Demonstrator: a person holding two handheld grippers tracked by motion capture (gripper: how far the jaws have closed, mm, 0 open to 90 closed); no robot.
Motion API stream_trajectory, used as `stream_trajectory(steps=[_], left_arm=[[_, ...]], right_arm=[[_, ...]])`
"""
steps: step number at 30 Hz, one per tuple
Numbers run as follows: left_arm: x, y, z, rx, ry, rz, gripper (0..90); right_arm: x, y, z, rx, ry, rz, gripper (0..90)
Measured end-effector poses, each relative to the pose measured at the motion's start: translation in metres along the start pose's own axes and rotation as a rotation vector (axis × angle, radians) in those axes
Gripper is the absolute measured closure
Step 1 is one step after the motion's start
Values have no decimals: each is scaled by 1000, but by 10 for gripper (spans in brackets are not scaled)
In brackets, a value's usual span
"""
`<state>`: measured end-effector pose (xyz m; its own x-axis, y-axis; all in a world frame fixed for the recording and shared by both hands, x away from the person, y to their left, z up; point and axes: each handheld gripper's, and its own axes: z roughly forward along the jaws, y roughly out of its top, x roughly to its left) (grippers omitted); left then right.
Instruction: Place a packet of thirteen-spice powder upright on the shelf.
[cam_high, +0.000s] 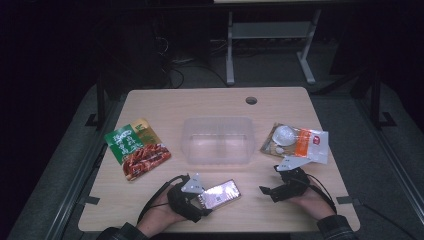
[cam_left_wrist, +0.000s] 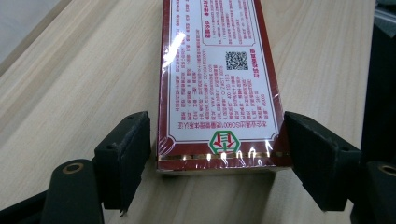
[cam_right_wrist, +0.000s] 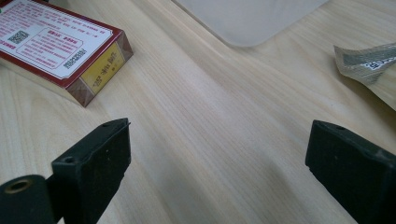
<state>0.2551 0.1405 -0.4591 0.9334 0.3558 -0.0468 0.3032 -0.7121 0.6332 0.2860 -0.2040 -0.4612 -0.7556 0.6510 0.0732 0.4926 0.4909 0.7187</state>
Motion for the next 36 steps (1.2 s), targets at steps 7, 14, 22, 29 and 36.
stream_trajectory(steps=[7,14,22,29,36], left_arm=[[-3,1,4,26,22,31,256],[-1,2,5,21,21,39,299],[-1,3,5,23,21,28,312],[0,4,5,25,11,21,319],[10,5,0,33,-32,8,320]], right_arm=[[-1,0,0,0,0,-2,61],[0,0,0,-1,3,-2,61],[0,0,0,1,2,3,61],[-1,0,0,-5,3,-9,61],[-1,1,-2,-4,7,-7,61]])
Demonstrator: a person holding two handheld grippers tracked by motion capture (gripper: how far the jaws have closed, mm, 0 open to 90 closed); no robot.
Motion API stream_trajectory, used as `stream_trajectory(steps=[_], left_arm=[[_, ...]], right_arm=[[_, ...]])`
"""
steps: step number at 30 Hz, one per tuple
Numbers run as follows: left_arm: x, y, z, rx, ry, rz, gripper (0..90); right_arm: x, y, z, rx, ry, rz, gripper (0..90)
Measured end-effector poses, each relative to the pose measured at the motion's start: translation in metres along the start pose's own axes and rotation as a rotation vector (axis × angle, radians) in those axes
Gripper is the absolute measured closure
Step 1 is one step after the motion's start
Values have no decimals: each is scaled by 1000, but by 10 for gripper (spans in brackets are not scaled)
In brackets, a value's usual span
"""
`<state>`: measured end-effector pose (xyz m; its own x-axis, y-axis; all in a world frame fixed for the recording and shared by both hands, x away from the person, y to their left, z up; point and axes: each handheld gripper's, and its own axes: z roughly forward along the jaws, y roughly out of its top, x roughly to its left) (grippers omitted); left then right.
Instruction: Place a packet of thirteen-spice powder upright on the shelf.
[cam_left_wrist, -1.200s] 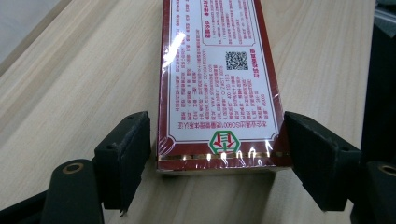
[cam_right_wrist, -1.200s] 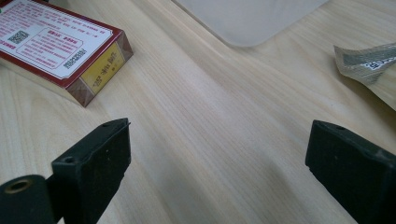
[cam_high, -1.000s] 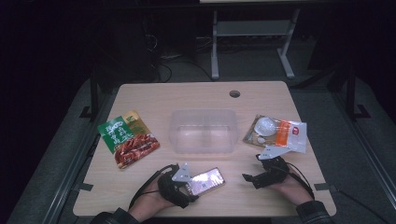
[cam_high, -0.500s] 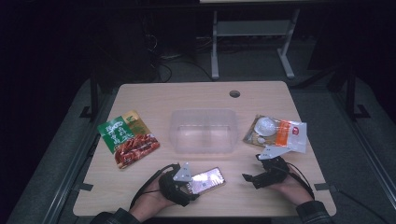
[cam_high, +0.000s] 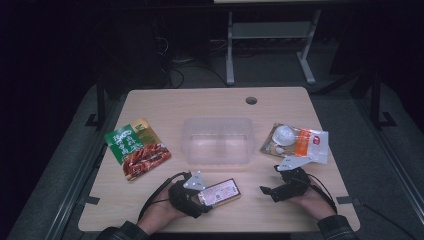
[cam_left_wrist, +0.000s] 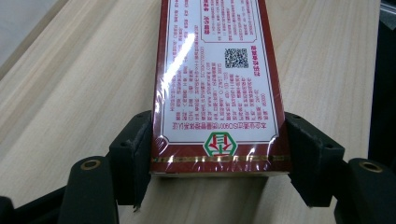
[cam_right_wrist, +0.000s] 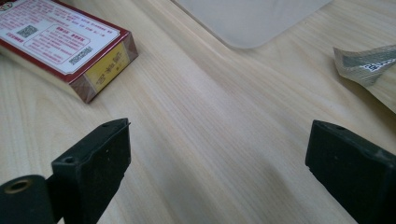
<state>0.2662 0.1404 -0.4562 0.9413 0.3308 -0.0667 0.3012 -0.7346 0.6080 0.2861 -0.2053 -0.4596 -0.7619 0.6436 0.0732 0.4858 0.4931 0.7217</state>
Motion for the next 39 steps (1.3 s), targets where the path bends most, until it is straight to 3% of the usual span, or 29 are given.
stream_trajectory(steps=[1,6,7,12,13,22,27,33,39], left_arm=[[1,0,0,-13,-7,-14,320],[5,0,-9,-34,0,16,320],[6,0,-11,-45,-8,7,320],[12,0,-21,-115,-43,5,320],[13,0,-24,-149,-60,-5,320],[24,-2,-35,-243,-100,16,320],[32,0,-41,-260,-111,62,320],[41,1,-42,-303,-139,85,319],[51,5,-41,-293,-144,129,319]], right_arm=[[0,0,0,1,2,-1,61],[1,4,-5,-4,49,-8,60],[2,5,-6,-3,59,-7,61],[7,6,-7,2,99,-32,61],[7,7,-7,-1,106,-36,61],[12,12,-12,-50,186,-65,60],[16,19,-12,-62,209,-88,61],[18,30,-9,-83,240,-114,66],[19,42,-8,-127,275,-120,77]])
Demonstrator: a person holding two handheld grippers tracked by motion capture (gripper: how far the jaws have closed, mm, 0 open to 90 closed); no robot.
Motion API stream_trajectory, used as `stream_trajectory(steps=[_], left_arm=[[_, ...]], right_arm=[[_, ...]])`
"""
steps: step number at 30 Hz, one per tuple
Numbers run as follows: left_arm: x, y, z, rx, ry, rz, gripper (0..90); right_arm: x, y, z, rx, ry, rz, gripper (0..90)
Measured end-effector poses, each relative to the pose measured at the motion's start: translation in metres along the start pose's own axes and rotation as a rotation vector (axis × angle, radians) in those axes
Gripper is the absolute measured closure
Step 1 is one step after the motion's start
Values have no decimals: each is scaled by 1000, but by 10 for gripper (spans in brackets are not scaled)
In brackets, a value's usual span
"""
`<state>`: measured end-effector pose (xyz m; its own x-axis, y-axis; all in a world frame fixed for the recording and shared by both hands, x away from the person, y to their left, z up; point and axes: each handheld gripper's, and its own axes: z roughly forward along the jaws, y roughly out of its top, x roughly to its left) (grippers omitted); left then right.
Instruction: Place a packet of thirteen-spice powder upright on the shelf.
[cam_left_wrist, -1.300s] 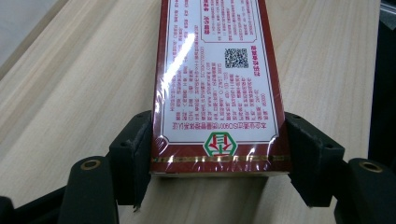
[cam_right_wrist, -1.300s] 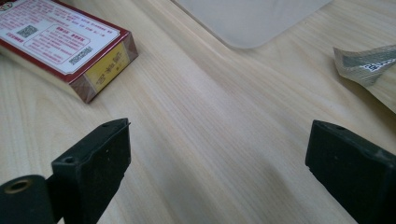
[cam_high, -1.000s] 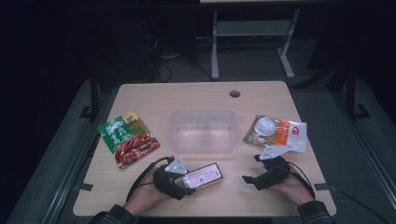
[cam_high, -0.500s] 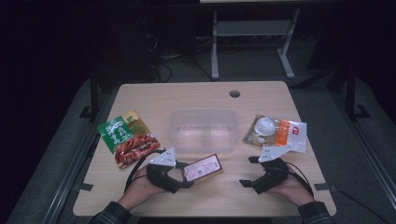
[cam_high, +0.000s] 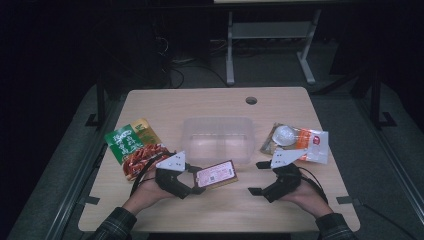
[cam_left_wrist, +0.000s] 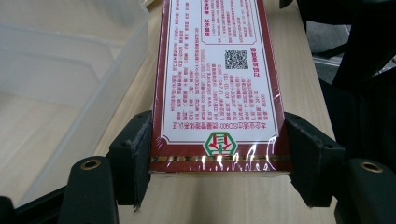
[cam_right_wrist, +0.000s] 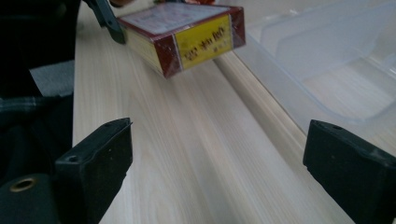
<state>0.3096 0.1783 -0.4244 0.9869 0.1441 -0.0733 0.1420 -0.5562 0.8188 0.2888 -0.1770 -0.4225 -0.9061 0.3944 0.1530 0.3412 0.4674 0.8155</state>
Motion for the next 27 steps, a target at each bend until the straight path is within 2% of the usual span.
stream_trajectory(steps=[4,9,21,27], left_arm=[[3,-1,-2,-16,-11,6,319],[0,-1,-2,-13,-30,14,319],[-4,0,-1,-15,-51,35,319],[-4,0,1,-11,-57,40,319]], right_arm=[[0,8,5,-21,18,-18,77],[0,20,13,-75,80,-45,96],[2,36,35,-80,184,-114,134],[1,35,45,-59,222,-117,169]])
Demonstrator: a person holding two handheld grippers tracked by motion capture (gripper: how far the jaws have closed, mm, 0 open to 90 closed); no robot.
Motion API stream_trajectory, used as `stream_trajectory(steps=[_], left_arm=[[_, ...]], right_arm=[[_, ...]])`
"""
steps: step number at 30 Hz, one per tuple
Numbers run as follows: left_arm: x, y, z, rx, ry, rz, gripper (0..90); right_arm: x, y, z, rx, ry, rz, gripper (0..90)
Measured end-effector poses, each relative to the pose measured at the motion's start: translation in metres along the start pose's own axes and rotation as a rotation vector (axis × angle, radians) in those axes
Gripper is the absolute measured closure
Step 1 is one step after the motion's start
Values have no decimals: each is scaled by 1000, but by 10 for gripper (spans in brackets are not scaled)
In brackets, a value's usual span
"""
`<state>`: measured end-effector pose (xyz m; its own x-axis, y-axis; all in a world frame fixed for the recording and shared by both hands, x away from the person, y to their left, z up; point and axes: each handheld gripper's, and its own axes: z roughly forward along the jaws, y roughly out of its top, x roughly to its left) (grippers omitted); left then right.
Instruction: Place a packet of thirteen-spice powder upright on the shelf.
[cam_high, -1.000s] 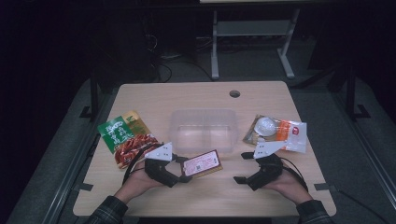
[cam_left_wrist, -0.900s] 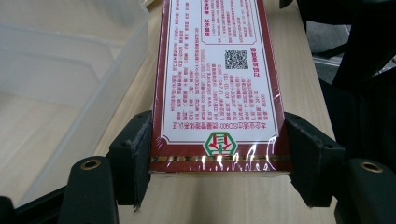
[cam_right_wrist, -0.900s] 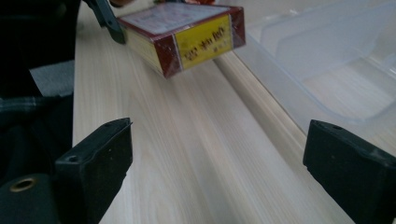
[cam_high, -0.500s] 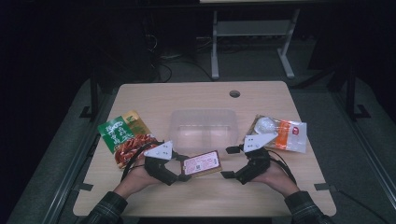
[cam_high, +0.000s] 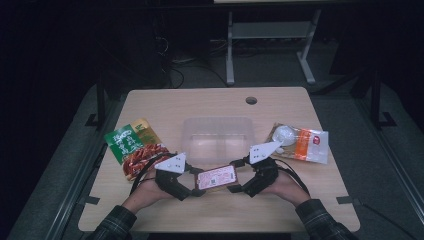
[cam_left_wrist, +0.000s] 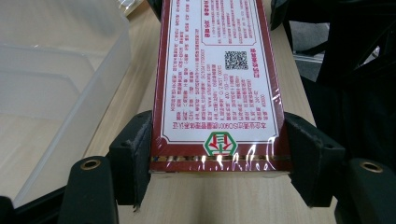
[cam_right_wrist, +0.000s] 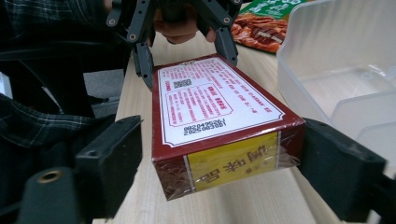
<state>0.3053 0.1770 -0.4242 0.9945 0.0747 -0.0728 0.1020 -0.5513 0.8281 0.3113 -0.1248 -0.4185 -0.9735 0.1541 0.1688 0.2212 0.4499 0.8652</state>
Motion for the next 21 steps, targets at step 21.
stream_trajectory(steps=[21], left_arm=[[0,-2,8,26,-29,-13,313]], right_arm=[[5,3,-6,-44,15,-22,276]])
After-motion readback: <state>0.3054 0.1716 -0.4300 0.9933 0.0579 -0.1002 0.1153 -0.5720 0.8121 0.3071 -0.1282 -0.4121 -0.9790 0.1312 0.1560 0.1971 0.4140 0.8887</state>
